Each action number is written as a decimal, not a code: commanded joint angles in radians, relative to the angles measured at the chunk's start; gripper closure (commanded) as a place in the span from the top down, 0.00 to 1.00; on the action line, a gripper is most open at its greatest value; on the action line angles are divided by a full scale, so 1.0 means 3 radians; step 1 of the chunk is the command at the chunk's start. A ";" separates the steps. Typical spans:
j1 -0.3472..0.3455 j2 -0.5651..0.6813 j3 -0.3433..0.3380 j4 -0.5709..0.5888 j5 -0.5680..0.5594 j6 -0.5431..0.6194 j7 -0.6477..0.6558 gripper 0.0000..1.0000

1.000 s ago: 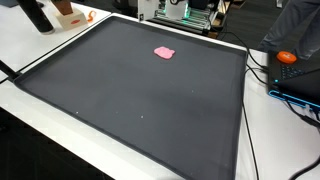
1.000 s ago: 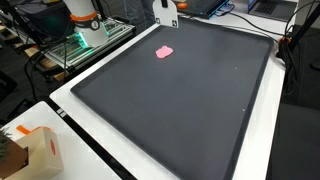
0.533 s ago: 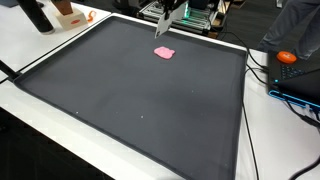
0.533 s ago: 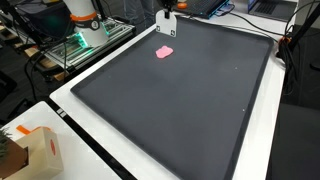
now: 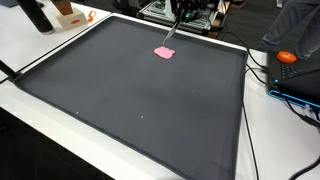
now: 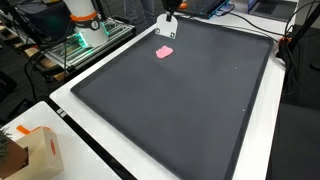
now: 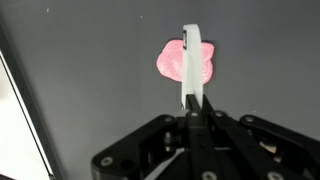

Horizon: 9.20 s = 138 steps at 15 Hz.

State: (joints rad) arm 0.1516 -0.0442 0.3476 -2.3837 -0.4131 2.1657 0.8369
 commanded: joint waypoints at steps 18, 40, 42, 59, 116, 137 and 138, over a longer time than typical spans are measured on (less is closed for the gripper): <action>0.0662 0.0885 -0.0214 0.0610 -0.0252 -0.0446 0.0128 0.01; -0.0006 0.0430 -0.0752 0.0533 0.1207 0.0027 -0.1311 0.01; -0.0106 0.0345 -0.0828 0.0444 0.1349 0.0132 -0.1493 0.01; -0.0787 0.0189 -0.1384 -0.0239 0.3031 0.0284 -0.3092 0.01; 0.0051 -0.1256 -0.0644 -0.0728 0.1301 0.0457 -0.3093 0.01; -0.0020 -0.0094 -0.0996 -0.0966 0.1685 0.1415 -0.4202 0.01; -0.0033 -0.0088 -0.0985 -0.0972 0.1657 0.1480 -0.4179 0.01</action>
State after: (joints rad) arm 0.1448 -0.0842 0.0444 -2.6682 0.0541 2.5511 -0.3851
